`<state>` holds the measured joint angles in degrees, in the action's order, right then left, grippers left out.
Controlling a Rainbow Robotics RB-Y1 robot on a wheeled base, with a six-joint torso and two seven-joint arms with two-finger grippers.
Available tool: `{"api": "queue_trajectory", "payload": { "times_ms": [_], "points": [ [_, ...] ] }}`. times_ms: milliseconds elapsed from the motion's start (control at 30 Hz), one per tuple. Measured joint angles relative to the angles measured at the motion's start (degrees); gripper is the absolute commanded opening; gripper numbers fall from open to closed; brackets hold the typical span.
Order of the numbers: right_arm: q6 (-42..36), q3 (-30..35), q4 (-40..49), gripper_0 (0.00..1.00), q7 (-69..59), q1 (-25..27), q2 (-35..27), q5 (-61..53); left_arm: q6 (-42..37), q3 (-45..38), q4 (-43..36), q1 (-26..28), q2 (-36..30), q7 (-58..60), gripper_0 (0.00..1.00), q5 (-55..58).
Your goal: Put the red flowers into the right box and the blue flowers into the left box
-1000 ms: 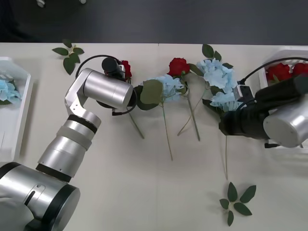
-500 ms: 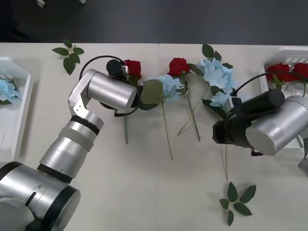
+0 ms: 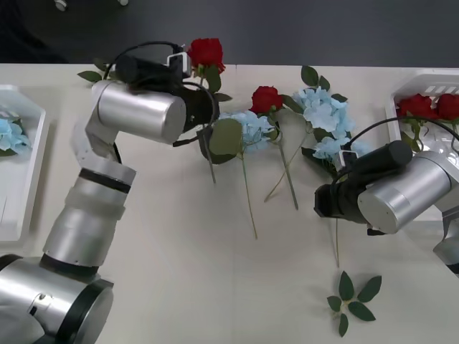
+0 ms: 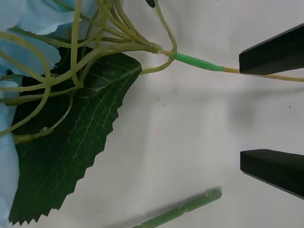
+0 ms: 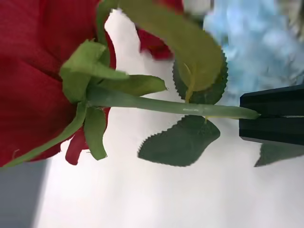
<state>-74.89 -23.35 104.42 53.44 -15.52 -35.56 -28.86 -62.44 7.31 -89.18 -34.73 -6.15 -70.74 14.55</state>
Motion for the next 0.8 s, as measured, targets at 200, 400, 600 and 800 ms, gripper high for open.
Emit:
{"api": "queue_trajectory", "payload": {
  "times_ms": [200,400,600,800],
  "points": [
    [1.2,0.0,-1.4,0.46,0.0,0.0,0.0,0.0,0.0,-2.3,-14.3,6.6,-2.4,-16.4,0.0,12.3],
    [0.6,0.0,0.5,0.46,0.0,0.0,-0.8,-2.3,0.0,-9.3,-15.6,9.3,-2.3,-31.5,0.0,33.9],
    [-5.1,1.4,7.4,0.46,0.0,0.0,-5.6,-7.9,-6.5,-15.6,-15.6,11.4,-2.3,-55.4,0.0,50.4],
    [-12.5,9.3,14.5,0.46,0.0,0.3,-8.1,-14.5,-16.6,-19.9,-15.6,11.4,-2.2,-62.1,0.0,61.8]
  ]
}}
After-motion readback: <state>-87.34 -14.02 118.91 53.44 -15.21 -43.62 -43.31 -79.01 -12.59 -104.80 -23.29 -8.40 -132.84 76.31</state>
